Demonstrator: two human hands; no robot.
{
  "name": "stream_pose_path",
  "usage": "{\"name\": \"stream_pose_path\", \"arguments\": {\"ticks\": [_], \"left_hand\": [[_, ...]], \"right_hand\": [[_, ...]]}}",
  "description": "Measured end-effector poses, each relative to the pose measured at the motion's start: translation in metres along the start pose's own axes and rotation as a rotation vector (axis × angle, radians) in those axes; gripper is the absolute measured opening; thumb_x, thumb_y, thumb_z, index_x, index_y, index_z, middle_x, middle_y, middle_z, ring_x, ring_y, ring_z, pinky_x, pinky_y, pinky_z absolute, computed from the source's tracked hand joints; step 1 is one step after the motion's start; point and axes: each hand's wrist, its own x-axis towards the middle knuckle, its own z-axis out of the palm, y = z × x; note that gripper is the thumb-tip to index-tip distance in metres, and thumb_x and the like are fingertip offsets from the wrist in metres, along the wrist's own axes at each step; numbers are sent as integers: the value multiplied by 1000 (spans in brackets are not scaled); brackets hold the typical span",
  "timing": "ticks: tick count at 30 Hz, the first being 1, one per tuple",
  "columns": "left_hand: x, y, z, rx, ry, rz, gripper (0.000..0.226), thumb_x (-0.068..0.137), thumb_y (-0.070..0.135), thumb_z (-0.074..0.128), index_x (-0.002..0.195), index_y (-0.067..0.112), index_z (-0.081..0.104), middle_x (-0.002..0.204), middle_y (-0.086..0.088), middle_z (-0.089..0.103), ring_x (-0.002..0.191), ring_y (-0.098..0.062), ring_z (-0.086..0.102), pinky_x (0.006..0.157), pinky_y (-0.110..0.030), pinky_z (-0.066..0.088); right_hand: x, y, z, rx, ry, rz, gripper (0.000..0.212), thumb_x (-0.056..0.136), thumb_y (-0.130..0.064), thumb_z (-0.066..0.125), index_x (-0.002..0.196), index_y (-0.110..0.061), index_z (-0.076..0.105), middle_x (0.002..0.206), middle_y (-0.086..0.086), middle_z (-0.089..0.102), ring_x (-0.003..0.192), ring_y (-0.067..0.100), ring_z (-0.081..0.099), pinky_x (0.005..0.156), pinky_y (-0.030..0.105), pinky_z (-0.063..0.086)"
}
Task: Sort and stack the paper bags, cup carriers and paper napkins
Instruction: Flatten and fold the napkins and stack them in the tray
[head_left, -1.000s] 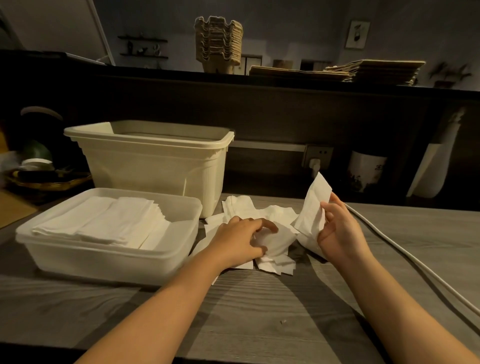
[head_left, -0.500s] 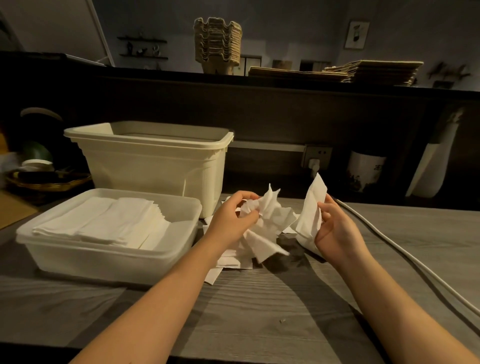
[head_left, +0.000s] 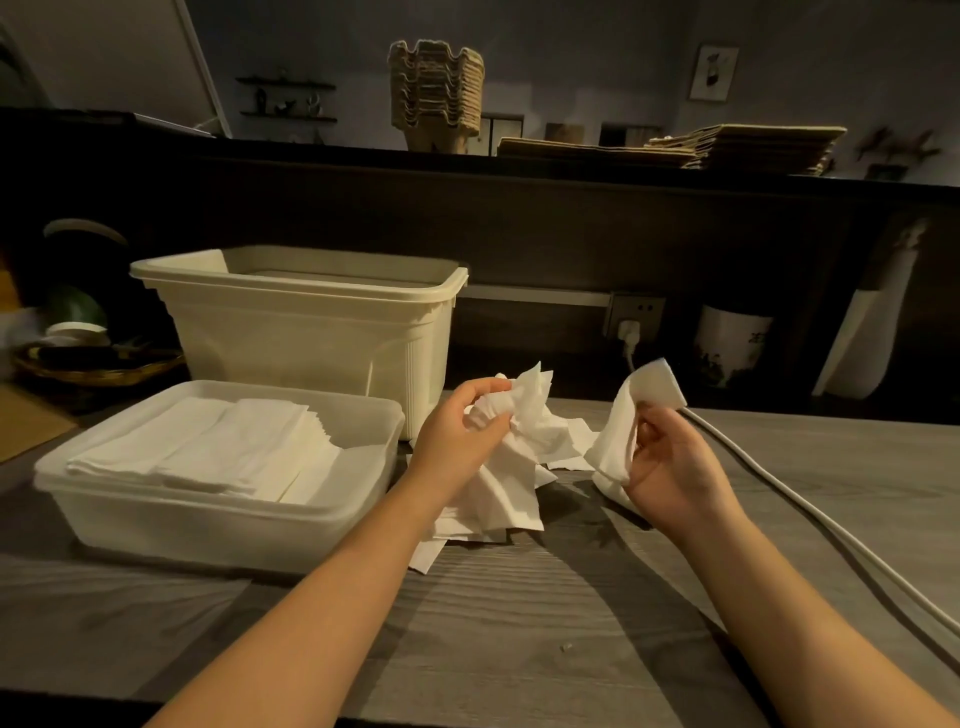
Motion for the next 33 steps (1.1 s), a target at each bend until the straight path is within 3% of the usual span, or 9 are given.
{"name": "stream_pose_path", "arguments": {"ticks": [3,7,11,16,20,23,27,29,33], "left_hand": [[-1,-1,-1,19,-43,-3,23,92,26,56,114,35,54,119,12,49,94,-1,47,66,-9,37],[0,-3,2,32,-61,25,20,93,34,52,109,27,61,113,15,56,108,-6,49,73,-6,36],[0,-3,1,36,18,79,11,92,22,57,97,30,62,105,18,59,103,-1,50,69,3,36],[0,-2,0,-1,67,169,35,87,14,65,112,33,49,109,9,55,100,-7,54,74,-11,49],[-1,1,1,16,87,148,22,88,18,64,102,26,49,94,17,53,84,0,52,63,-3,44],[-1,2,0,-15,45,113,10,91,23,58,89,27,49,92,15,54,83,-3,55,60,-6,47],[-5,5,4,-92,-138,38,9,96,21,49,90,29,46,104,-2,57,96,-23,60,74,-33,54],[-8,5,5,-65,-205,40,8,97,23,46,93,30,46,100,4,55,93,-17,56,72,-27,51],[-9,7,6,-60,-284,78,7,97,24,46,93,29,48,92,10,53,85,-3,52,63,-13,45]], "right_hand": [[-5,0,4,30,33,12,11,96,-16,44,89,-14,52,52,-4,59,44,5,60,64,30,45],[-8,0,6,9,6,45,17,96,-15,42,82,-13,50,47,-4,53,41,5,55,62,28,45],[-3,1,3,-7,-13,65,21,94,-18,44,74,-13,47,58,-2,45,47,7,49,57,26,47],[3,3,-1,-10,-21,99,15,94,-22,48,90,-8,54,62,1,54,48,8,54,46,22,48],[3,4,0,-50,-35,93,18,91,-25,54,99,-8,55,68,1,55,54,8,54,52,21,49],[-1,9,2,-289,-102,18,13,91,-21,52,95,-11,60,75,3,58,65,13,56,63,26,47],[-5,20,7,-791,-230,-271,11,90,-11,56,91,-18,65,108,-8,60,95,5,61,71,23,54],[-5,23,7,-906,-300,-364,8,87,-11,60,88,-17,65,113,-19,53,101,-4,56,76,20,53],[-2,27,6,-1024,-361,-411,12,86,-12,63,85,-24,65,107,-29,52,106,1,53,86,24,50]]}}
